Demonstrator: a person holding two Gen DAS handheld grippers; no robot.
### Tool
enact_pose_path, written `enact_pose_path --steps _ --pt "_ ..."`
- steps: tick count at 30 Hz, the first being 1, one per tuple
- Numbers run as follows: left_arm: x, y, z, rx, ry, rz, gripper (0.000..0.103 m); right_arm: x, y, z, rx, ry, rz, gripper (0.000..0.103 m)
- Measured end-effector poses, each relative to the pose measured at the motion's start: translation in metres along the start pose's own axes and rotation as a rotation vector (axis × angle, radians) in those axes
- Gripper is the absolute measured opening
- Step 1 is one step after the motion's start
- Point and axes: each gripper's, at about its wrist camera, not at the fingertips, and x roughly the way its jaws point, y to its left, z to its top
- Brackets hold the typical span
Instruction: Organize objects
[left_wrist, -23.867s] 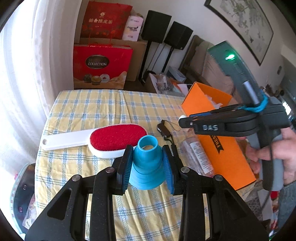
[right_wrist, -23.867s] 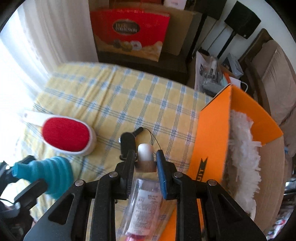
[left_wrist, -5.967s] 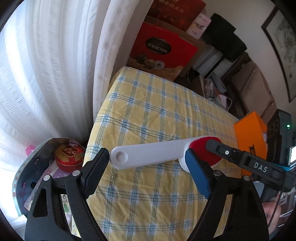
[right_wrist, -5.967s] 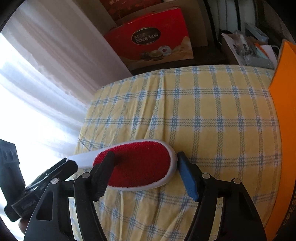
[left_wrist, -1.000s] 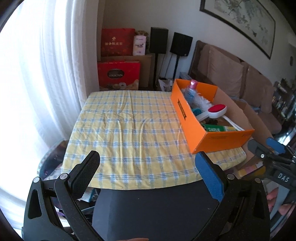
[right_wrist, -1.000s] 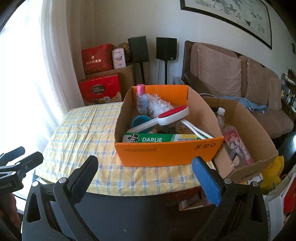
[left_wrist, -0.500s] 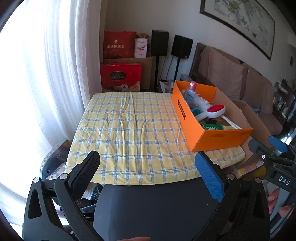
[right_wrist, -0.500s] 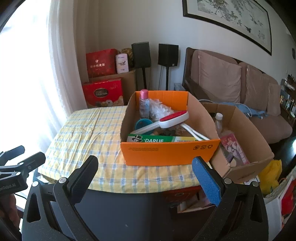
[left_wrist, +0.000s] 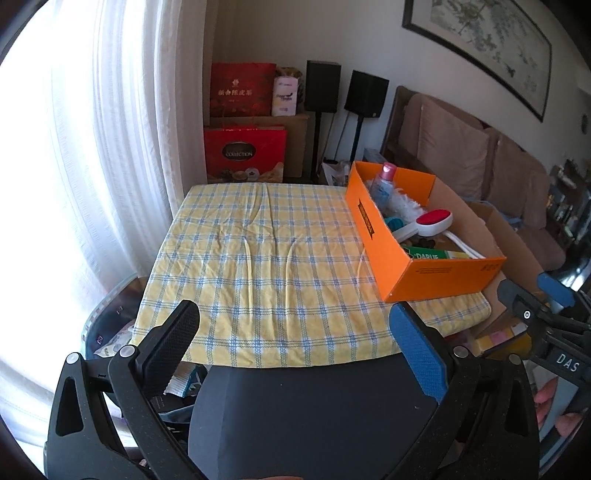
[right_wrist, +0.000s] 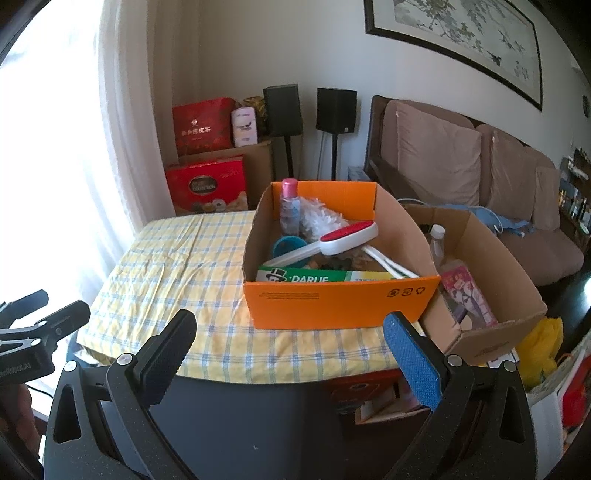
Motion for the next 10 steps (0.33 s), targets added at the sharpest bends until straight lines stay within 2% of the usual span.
enact_pose_path --steps 10 --pt "-0.0007 -0.0001 -0.0014 0.003 0.002 -0.006 0.103 -0.0005 0.0066 -0.0014 -0.004 0.002 0.007 0.103"
